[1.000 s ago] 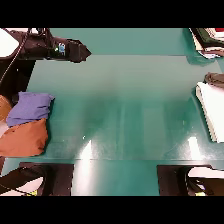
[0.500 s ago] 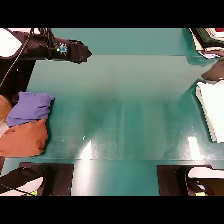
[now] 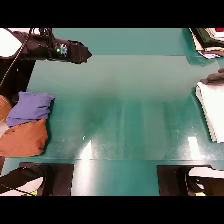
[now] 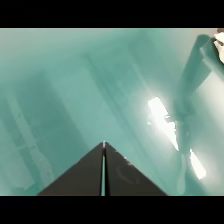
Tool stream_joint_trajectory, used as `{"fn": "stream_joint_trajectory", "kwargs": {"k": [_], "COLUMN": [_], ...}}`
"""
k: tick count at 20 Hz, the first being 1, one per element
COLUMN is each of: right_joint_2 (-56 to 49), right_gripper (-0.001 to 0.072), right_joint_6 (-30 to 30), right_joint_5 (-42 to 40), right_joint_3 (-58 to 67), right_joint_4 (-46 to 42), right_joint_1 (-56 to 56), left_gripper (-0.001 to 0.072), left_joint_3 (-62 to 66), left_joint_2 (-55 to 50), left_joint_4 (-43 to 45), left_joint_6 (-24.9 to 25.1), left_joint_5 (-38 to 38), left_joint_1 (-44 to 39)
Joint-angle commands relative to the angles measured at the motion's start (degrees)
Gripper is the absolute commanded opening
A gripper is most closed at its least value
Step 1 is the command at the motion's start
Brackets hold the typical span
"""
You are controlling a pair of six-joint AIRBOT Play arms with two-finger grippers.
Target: Fold the shirts.
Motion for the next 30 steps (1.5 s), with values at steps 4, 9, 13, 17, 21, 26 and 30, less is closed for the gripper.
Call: {"fn": "stream_joint_trajectory", "kwargs": {"k": [4,9,13,17,21,26,30], "right_joint_2": [10.7,16.5,19.3,21.3,24.0,26.9,26.9], "right_gripper": [0.0016,0.0374,0.0597,0.0596,0.0595,0.0578,0.001], "right_joint_6": [2.8,3.7,3.7,3.7,3.6,3.6,3.4], "right_joint_5": [3.1,3.6,2.9,-0.2,-3.6,-11.1,-14.3], "right_joint_3": [-17.0,-29.0,-34.8,-35.2,-35.2,-35.2,-35.2], "right_joint_4": [-11.8,-12.7,-12.6,-4.2,5.0,5.2,5.2], "right_joint_1": [-7.5,-14.5,-17.7,-15.8,-4.7,16.0,28.3], "left_gripper": [0.0027,0.0027,0.0027,0.0027,0.0028,0.0027,0.0028], "left_joint_3": [0.0,0.0,0.0,0.0,0.0,0.0,0.0], "left_joint_2": [0.0,0.0,0.0,0.0,0.0,0.0,0.0], "left_joint_4": [0.5,0.8,0.9,0.9,0.9,0.7,0.7], "left_joint_6": [0.3,0.3,0.4,1.8,1.8,1.8,1.8], "left_joint_5": [-0.9,-0.8,-0.9,-1.6,-1.4,-1.7,0.4], "left_joint_1": [0.0,0.0,0.0,0.0,0.0,0.0,0.0]}}
